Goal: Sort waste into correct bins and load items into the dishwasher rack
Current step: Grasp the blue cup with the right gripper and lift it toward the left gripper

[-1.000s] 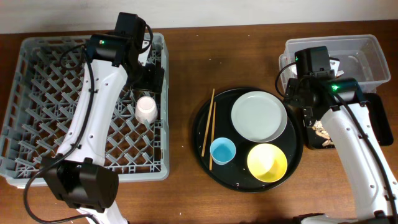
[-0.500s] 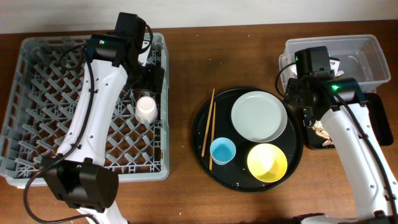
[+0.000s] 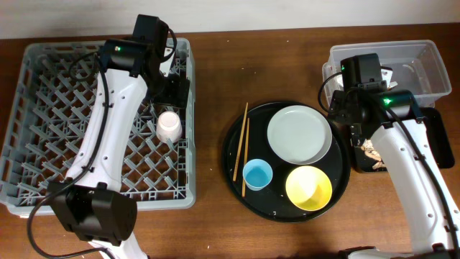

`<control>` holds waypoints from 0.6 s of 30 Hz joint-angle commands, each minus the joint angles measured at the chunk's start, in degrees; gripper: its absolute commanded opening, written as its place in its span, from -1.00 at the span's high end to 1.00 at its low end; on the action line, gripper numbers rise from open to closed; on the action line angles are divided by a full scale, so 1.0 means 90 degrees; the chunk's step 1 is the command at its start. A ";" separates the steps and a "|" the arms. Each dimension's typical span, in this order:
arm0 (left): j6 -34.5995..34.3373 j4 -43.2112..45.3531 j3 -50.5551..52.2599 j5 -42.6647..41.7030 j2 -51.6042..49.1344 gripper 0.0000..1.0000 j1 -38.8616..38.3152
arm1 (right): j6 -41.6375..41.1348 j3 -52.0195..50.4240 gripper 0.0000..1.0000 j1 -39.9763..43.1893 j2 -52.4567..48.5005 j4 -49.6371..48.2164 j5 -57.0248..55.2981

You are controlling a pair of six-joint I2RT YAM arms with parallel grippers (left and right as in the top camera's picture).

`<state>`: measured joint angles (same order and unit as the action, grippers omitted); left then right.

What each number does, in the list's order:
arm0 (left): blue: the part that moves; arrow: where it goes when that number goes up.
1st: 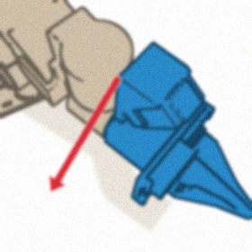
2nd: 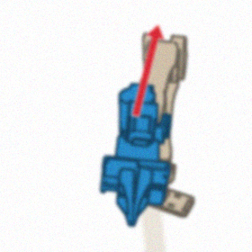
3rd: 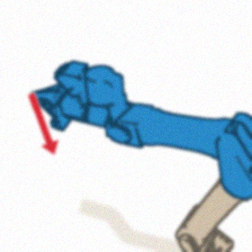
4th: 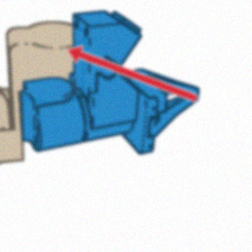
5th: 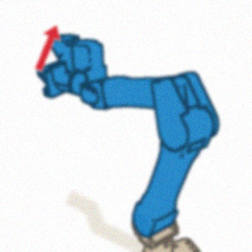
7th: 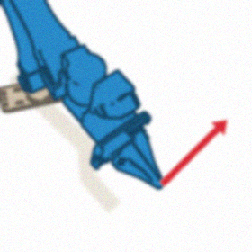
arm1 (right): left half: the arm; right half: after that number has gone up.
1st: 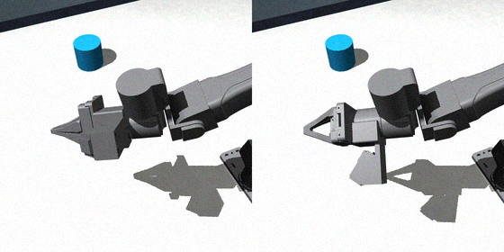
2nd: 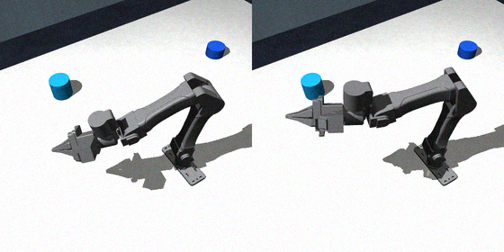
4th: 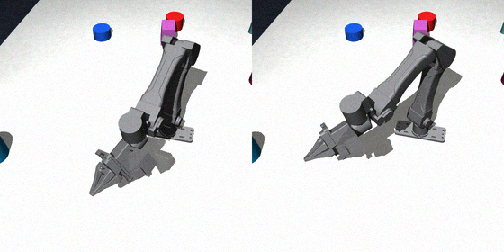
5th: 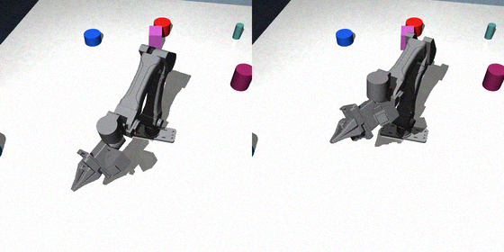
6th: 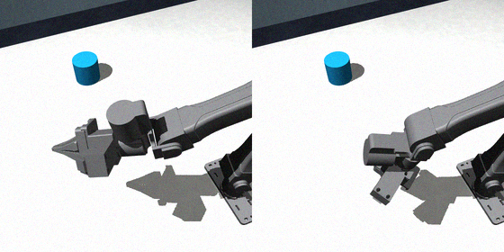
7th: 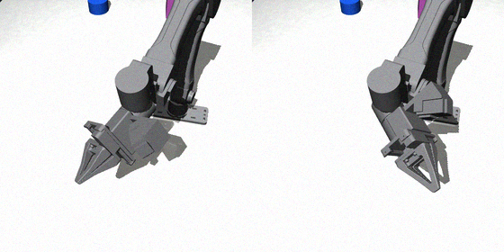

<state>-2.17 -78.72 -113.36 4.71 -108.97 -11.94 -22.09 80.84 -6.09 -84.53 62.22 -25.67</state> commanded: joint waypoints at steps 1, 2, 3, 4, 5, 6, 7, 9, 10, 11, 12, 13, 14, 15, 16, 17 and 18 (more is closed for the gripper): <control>0.0053 -0.0039 -0.0114 -0.0046 -0.0010 -0.98 -0.0019 | -0.0051 0.0102 -0.97 0.0019 0.0061 0.0000 -0.0151; 0.0053 -0.0114 -0.0114 -0.0046 -0.0010 -0.98 -0.0017 | -0.0051 0.0102 -0.97 0.0019 0.0061 0.0000 -0.0148; 0.0051 -0.0233 -0.0114 -0.0046 -0.0010 -0.98 -0.0017 | -0.0051 0.0102 -0.97 0.0019 0.0061 0.0000 -0.0148; 0.0051 -0.0338 -0.0114 -0.0044 -0.0010 -0.98 -0.0017 | -0.0051 0.0102 -0.97 0.0019 0.0061 0.0000 -0.0148; 0.0051 -0.0362 -0.0114 -0.0097 -0.0010 -0.98 -0.0019 | -0.0051 0.0102 -0.97 0.0019 0.0061 0.0000 -0.0151; 0.0051 -0.0379 -0.0114 -0.0197 -0.0010 -0.98 -0.0019 | -0.0051 0.0102 -0.97 0.0019 0.0061 0.0000 -0.0151; 0.0053 -0.0379 -0.0114 -0.0342 -0.0010 -0.98 -0.0019 | -0.0046 0.0100 -0.97 0.0019 0.0058 -0.0340 -0.0500; 0.0056 -0.0381 -0.0114 -0.0534 -0.0010 -0.98 -0.0075 | -0.0051 0.0097 -0.97 0.0017 0.0053 -0.1440 -0.0789; 0.0056 -0.0381 -0.0114 -0.0600 -0.0010 -0.99 -0.0114 | -0.0051 0.0097 -0.97 0.0017 0.0053 -0.1627 -0.0782; 0.0172 -0.0372 -0.0114 -0.0743 -0.0010 -0.98 -0.0231 | -0.0051 0.0097 -0.97 0.0019 0.0053 -0.1732 -0.0772; 0.0386 -0.0350 -0.0114 -0.1025 -0.0010 -0.98 -0.0457 | -0.0083 0.0095 -0.97 0.0017 0.0053 -0.1780 -0.0583; 0.0389 -0.0347 -0.0114 -0.1115 -0.0010 -0.98 -0.0588 | -0.0078 0.0095 -0.97 0.0012 0.0053 -0.1780 0.0114; 0.0391 -0.0355 -0.0114 -0.1273 -0.0010 -0.98 -0.0840 | -0.0075 0.0095 -0.97 0.0015 0.0053 -0.1792 0.0644; 0.0393 -0.0359 -0.0114 -0.1457 -0.0010 -0.98 -0.1124 | -0.0078 0.0095 -0.97 0.0012 0.0041 -0.1853 0.0673; 0.0396 -0.0372 -0.0112 -0.1676 -0.0010 -0.98 -0.1404 | -0.0073 0.0092 -0.97 0.0015 0.0041 -0.1634 0.0663; 0.0393 -0.0432 -0.0112 -0.1766 -0.0010 -0.98 -0.1690 | -0.0078 0.0090 -0.97 0.0015 0.0041 -0.1355 0.0673; 0.0391 -0.0500 -0.0112 -0.1766 -0.0010 -0.98 -0.1848 | -0.0073 0.0090 -0.97 0.0012 0.0041 -0.1231 0.0775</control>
<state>0.27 -82.26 -113.38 -7.73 -108.97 -25.30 -22.33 80.99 -6.09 -84.53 49.58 -21.06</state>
